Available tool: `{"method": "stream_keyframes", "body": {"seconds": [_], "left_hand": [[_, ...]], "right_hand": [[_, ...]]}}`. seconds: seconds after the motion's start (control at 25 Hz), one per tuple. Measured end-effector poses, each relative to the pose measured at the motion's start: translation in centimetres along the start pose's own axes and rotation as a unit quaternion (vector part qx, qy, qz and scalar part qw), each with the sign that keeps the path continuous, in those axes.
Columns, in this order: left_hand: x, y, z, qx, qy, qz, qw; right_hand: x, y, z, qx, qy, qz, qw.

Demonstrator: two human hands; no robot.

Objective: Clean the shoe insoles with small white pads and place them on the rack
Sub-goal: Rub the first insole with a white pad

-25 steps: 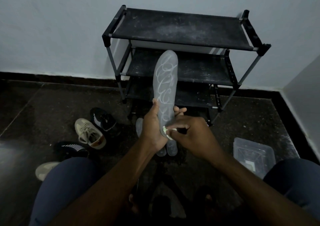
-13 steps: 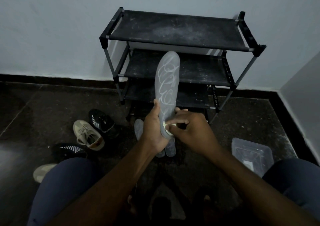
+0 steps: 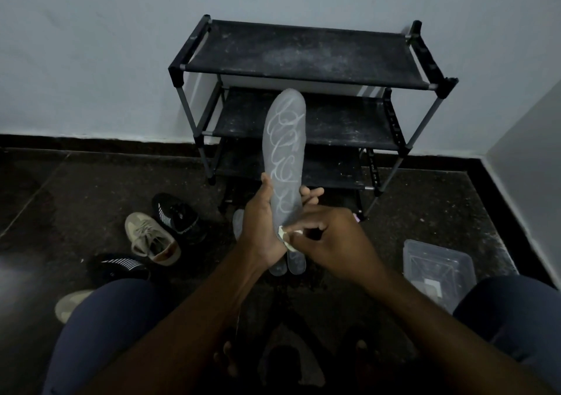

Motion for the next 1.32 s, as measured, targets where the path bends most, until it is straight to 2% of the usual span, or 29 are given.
{"method": "stream_keyframes", "body": {"seconds": [0.2, 0.36, 0.56, 0.76, 0.92, 1.12, 1.32], "left_hand": [[0.1, 0.7, 0.1, -0.026, 0.002, -0.002, 1.000], [0.0, 0.4, 0.5, -0.018, 0.010, -0.008, 1.000], [-0.1, 1.4, 0.1, -0.045, 0.014, 0.016, 0.999], [0.1, 0.9, 0.1, -0.009, 0.014, 0.031, 0.999], [-0.2, 2.3, -0.5, -0.033, 0.010, 0.043, 0.998], [-0.4, 1.3, -0.1, 0.005, 0.005, 0.032, 0.999], [0.0, 2.0, -0.6, -0.017, -0.008, 0.025, 1.000]], "right_hand": [[1.7, -2.2, 0.4, 0.063, 0.023, -0.009, 0.998], [0.4, -0.8, -0.4, 0.021, 0.011, -0.021, 0.999], [2.0, -3.3, 0.1, 0.076, 0.025, -0.041, 0.996], [0.7, -0.9, -0.7, 0.011, 0.023, -0.022, 0.999], [2.0, -3.2, -0.2, 0.075, 0.036, -0.028, 0.996], [-0.2, -0.6, -0.6, 0.016, 0.004, -0.015, 1.000], [2.5, -3.2, -0.9, 0.069, 0.062, -0.022, 0.995]]}}
Point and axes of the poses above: each hand's wrist, its own z-axis towards the middle knuckle, its own y-axis out of the palm, x = y × z, the point moved 10 cm from there along z, towards the middle knuckle, and after that the axes turned 14 degrees about -y, right-handed, at the moved point
